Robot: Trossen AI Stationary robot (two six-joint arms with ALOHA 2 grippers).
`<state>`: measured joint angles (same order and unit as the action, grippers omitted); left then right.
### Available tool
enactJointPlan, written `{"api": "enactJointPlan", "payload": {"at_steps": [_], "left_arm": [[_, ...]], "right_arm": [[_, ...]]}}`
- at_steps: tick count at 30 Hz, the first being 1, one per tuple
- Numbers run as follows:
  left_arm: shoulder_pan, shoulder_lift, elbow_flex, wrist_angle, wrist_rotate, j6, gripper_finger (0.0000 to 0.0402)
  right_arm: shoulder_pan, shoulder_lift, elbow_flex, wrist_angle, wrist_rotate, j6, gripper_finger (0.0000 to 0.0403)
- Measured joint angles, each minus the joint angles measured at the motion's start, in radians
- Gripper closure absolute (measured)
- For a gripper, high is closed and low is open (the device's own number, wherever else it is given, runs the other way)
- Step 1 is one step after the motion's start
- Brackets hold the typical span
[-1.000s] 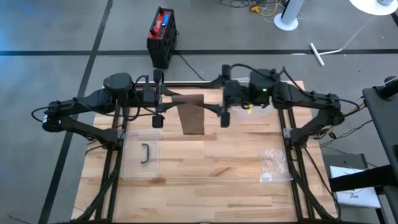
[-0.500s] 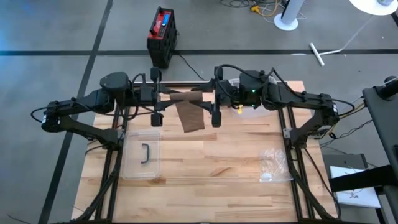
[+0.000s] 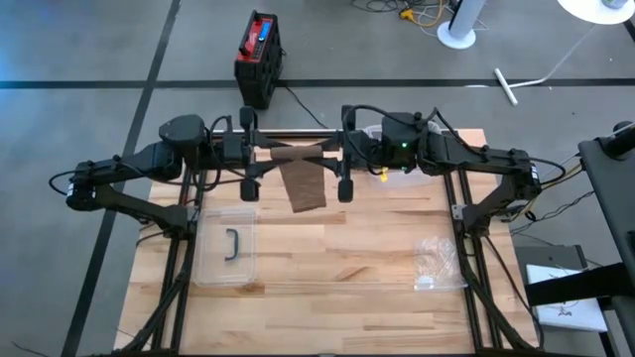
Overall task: Roll bandage
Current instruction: Roll the brown bandage
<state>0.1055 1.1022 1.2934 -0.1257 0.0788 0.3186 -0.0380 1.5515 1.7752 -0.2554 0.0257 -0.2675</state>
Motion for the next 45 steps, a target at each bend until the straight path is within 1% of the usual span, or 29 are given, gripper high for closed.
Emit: {"api": "enactJointPlan", "payload": {"at_steps": [6,11,16,19,21,25,27,29,30,34,37,39,41,45], "left_arm": [[0.0,-0.038,0.0,-0.036,0.0,-0.05,0.0233],[0.0,-0.092,0.0,-0.099,-0.011,-0.059,0.0181],[0.003,-0.136,0.0,-0.178,-0.014,-0.048,0.014],[0.017,-0.152,-0.004,-0.193,-0.014,-0.039,0.0124],[0.031,-0.16,-0.03,-0.187,-0.014,-0.039,0.0118],[0.081,-0.161,-0.141,-0.072,-0.014,-0.041,0.0118],[0.115,-0.161,-0.197,0.01,0.0,-0.04,0.0124],[0.158,-0.163,-0.239,0.095,0.061,-0.045,0.013],[0.184,-0.161,-0.253,0.125,0.107,-0.056,0.0133],[0.273,-0.123,-0.284,0.244,0.351,-0.154,0.0138],[0.297,-0.091,-0.288,0.306,0.494,-0.218,0.0134],[0.299,-0.078,-0.287,0.325,0.55,-0.233,0.013],[0.299,-0.07,-0.283,0.324,0.583,-0.235,0.0125],[0.299,-0.065,-0.279,0.32,0.593,-0.235,0.012]], "right_arm": [[0.0,-0.014,0.005,0.002,0.0,-0.07,0.034],[0.0,-0.028,0.005,-0.001,0.003,-0.14,0.0343],[0.003,-0.031,0.005,0.0,0.001,-0.22,0.0348],[0.006,-0.031,0.005,-0.001,-0.004,-0.262,0.0345],[0.008,-0.031,0.005,0.003,-0.01,-0.296,0.0347],[0.009,-0.031,0.004,0.019,-0.07,-0.313,0.0351],[0.01,-0.026,-0.004,0.047,-0.079,-0.332,0.0351],[0.01,-0.019,-0.008,0.076,-0.079,-0.347,0.0351],[0.01,-0.014,-0.01,0.084,-0.079,-0.35,0.0351],[0.006,0.016,-0.01,0.134,-0.078,-0.388,0.0351],[0.005,0.042,-0.01,0.145,-0.078,-0.438,0.0351],[0.005,0.056,-0.01,0.154,-0.076,-0.469,0.0352],[0.005,0.063,-0.01,0.171,-0.075,-0.499,0.0352],[0.002,0.067,-0.01,0.187,-0.06,-0.549,0.0351]]}}
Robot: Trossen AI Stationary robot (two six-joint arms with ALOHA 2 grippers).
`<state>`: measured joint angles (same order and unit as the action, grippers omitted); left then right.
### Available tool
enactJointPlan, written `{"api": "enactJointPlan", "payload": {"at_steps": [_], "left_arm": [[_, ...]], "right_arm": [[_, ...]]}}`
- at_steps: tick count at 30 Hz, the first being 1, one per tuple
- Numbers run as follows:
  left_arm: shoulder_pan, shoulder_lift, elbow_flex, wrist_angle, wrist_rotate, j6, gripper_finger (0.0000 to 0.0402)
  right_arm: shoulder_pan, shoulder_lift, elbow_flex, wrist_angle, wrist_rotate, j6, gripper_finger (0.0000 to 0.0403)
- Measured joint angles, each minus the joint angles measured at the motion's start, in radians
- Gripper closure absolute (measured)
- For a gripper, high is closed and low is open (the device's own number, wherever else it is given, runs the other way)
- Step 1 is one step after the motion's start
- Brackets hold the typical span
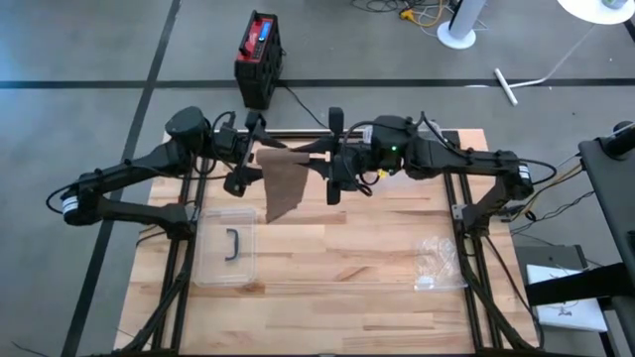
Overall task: Roll bandage
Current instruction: Roll the brown bandage
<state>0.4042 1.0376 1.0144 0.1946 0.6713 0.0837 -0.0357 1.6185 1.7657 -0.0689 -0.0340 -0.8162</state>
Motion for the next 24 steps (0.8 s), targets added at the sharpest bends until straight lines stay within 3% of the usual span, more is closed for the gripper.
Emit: {"api": "enactJointPlan", "payload": {"at_steps": [7,13,15,17,22,24], "left_arm": [[0.002,-0.017,-0.001,-0.073,-0.045,0.054,0.0137],[0.002,-0.097,0.028,-0.284,-0.449,0.252,0.0155],[0.003,-0.119,0.047,-0.311,-0.503,0.247,0.016],[0.003,-0.137,0.066,-0.318,-0.478,0.185,0.0164],[0.003,-0.152,0.106,-0.328,-0.253,0.014,0.0162],[0.003,-0.143,0.106,-0.326,-0.234,-0.015,0.0153]], "right_arm": [[0.001,-0.018,0.0,-0.002,0.0,-0.028,0.0351],[0.012,-0.046,0.001,-0.025,0.0,0.013,0.0348],[0.011,-0.047,0.001,-0.043,0.001,0.015,0.0351],[0.011,-0.047,0.001,-0.054,0.001,0.013,0.0352],[0.011,-0.046,0.001,-0.052,0.011,-0.025,0.035],[0.011,-0.046,0.001,-0.046,0.01,-0.04,0.0351]]}}
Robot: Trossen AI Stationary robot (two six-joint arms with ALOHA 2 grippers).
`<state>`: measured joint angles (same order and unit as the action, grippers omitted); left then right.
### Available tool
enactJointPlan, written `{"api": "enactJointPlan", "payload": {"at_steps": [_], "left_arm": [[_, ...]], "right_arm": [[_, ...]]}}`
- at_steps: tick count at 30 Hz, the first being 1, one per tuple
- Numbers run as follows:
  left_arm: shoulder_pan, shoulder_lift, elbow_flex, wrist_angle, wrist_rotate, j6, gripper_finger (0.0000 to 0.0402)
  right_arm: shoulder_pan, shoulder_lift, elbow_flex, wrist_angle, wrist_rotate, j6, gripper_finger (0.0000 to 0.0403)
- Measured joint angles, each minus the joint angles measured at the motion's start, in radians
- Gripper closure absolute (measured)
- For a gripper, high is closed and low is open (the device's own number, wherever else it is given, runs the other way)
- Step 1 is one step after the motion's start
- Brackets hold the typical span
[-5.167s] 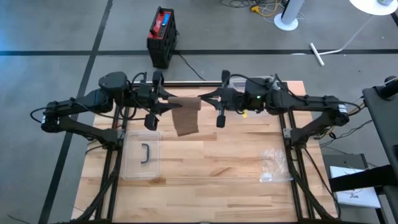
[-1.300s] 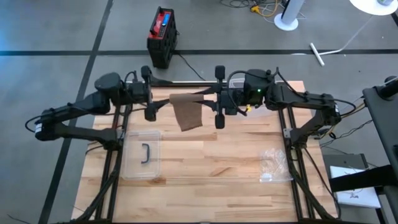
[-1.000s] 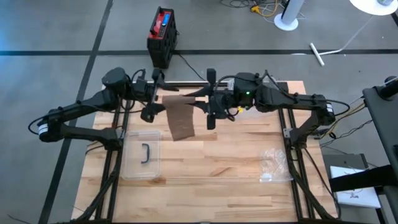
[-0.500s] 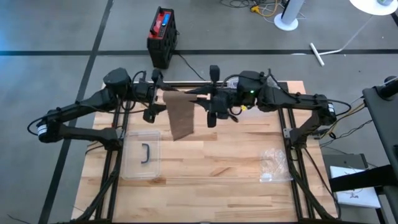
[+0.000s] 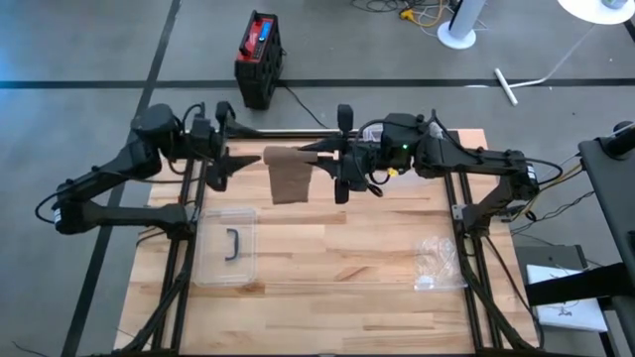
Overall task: Roll bandage
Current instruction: Roll the brown bandage
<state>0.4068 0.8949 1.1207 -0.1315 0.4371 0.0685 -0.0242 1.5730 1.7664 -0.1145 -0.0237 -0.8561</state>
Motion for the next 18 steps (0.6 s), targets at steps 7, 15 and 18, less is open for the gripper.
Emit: {"api": "enactJointPlan", "payload": {"at_steps": [7,15,18], "left_arm": [[0.0,0.092,-0.002,0.048,0.119,-0.04,0.0104],[0.0,0.152,-0.003,0.141,0.267,-0.056,0.0087],[0.001,0.132,-0.003,0.113,0.258,-0.029,0.0094]], "right_arm": [[0.0,0.0,0.0,0.02,-0.002,-0.008,0.035],[0.0,0.001,0.0,0.015,0.0,-0.008,0.0351],[0.0,0.001,0.0,0.015,0.0,-0.001,0.035]]}}
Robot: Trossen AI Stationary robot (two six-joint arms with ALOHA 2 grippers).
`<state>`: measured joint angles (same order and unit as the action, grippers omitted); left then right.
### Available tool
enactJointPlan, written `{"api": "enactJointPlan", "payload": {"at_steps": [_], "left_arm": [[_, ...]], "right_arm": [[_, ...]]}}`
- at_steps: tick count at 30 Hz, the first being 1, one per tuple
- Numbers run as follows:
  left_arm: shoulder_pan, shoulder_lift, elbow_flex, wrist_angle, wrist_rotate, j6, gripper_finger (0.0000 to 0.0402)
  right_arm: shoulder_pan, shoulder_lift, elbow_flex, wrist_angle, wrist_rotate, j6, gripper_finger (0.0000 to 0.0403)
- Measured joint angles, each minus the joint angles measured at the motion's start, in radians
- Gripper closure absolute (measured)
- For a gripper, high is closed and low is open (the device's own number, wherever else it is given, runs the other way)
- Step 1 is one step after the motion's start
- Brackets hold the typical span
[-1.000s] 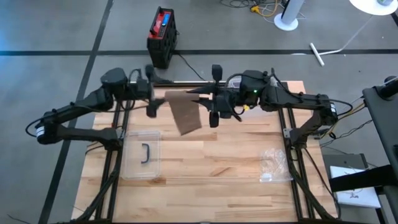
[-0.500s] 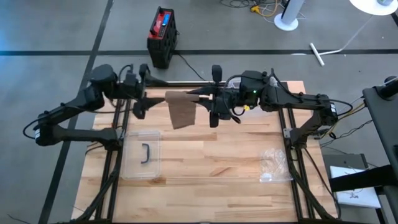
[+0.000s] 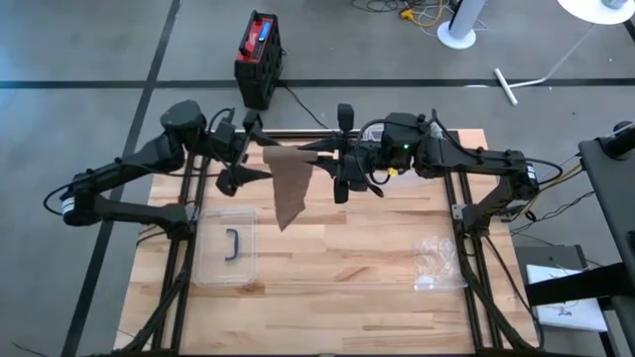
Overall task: Roll bandage
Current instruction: Roll the brown bandage
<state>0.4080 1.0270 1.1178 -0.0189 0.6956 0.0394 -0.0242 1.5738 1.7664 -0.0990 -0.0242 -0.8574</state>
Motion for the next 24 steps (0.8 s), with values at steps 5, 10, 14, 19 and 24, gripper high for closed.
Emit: {"api": "enactJointPlan", "payload": {"at_steps": [5,10,14,19,24], "left_arm": [[0.0,-0.06,0.0,-0.077,-0.078,0.065,0.0108],[0.0,-0.094,0.0,-0.075,-0.084,0.054,0.0107],[0.0,-0.077,0.0,-0.069,-0.084,0.048,0.0096],[0.0,-0.034,0.0,-0.057,-0.076,0.026,0.0089],[0.0,-0.004,0.0,-0.008,0.041,-0.02,0.0101]], "right_arm": [[0.005,-0.001,0.0,0.0,0.0,-0.014,0.0352],[0.004,0.0,0.0,0.0,0.0,-0.018,0.035],[0.004,0.011,0.0,0.003,0.0,-0.026,0.0352],[0.004,0.028,0.0,0.005,0.0,-0.07,0.0351],[0.004,0.043,0.0,0.006,0.001,-0.178,0.0353]]}}
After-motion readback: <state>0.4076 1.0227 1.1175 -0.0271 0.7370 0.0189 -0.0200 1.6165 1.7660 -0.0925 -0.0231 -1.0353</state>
